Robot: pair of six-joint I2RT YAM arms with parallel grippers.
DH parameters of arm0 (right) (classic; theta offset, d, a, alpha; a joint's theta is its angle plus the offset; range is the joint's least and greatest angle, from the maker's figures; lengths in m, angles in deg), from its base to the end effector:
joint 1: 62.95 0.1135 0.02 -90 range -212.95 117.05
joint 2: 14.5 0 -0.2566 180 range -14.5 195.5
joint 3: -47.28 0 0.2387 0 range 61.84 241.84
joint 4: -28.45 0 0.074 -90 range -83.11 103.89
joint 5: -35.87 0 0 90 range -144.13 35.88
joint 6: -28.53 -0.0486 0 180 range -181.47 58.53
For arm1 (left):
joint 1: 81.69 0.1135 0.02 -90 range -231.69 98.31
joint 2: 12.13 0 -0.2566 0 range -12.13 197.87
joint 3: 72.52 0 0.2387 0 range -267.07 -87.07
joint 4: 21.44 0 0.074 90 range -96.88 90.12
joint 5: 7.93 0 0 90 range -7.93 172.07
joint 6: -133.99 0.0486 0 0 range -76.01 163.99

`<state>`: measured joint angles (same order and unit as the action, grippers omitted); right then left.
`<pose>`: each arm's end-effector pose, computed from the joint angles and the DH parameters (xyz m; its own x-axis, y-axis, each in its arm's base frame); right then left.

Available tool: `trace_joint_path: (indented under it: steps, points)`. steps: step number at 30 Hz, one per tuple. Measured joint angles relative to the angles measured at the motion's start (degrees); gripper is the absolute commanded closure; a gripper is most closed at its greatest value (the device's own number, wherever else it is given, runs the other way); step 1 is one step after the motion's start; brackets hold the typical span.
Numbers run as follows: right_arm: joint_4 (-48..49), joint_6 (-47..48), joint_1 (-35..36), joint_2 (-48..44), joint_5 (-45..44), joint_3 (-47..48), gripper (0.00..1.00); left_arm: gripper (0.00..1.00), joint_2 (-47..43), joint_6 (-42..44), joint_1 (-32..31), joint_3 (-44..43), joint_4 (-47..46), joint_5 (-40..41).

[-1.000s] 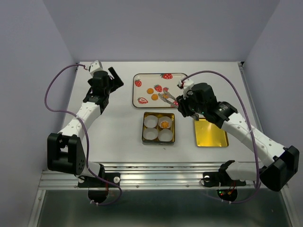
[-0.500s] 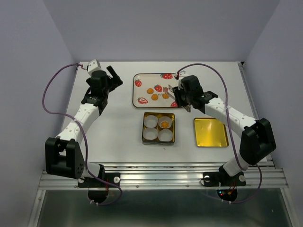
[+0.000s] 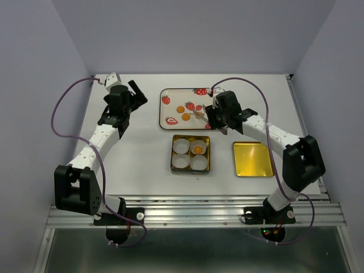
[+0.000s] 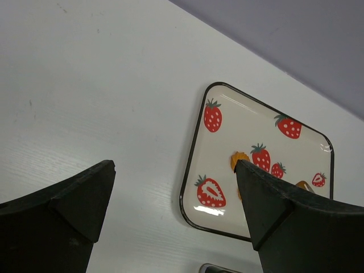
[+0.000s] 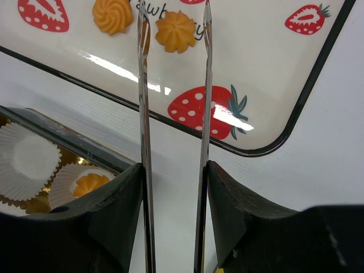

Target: Pack the cookies

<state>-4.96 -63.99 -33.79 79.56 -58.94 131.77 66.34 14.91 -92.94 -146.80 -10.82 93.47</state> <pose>0.3191 0.1734 0.2463 -0.6138 -0.2923 -0.7334 -0.4054 0.9138 -0.0249 0.3200 -0.0539 0.3164 -0.2210 -0.4418 -0.8695 -0.1185 0.8971 -0.4257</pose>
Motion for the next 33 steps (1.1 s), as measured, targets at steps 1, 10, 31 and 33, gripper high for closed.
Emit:
trace_joint_path:
  steps: [1,10,31,33]
  points:
    - [0.0,0.1,0.0,0.1,0.1,0.0,0.46,0.01,0.0,0.0,0.0,0.0,0.1,0.0]
    - [0.0,0.9,-0.2,1.6,0.2,0.0,0.45,0.01,0.0,-0.3,0.0,0.0,0.5,0.0]
    - [-0.4,1.2,-0.2,3.8,1.7,1.0,0.73,0.01,0.0,-0.4,0.0,0.0,0.5,0.2]
    - [-0.5,1.2,-0.2,3.5,1.7,1.2,0.73,0.01,0.0,-0.4,0.0,0.0,0.5,0.2]
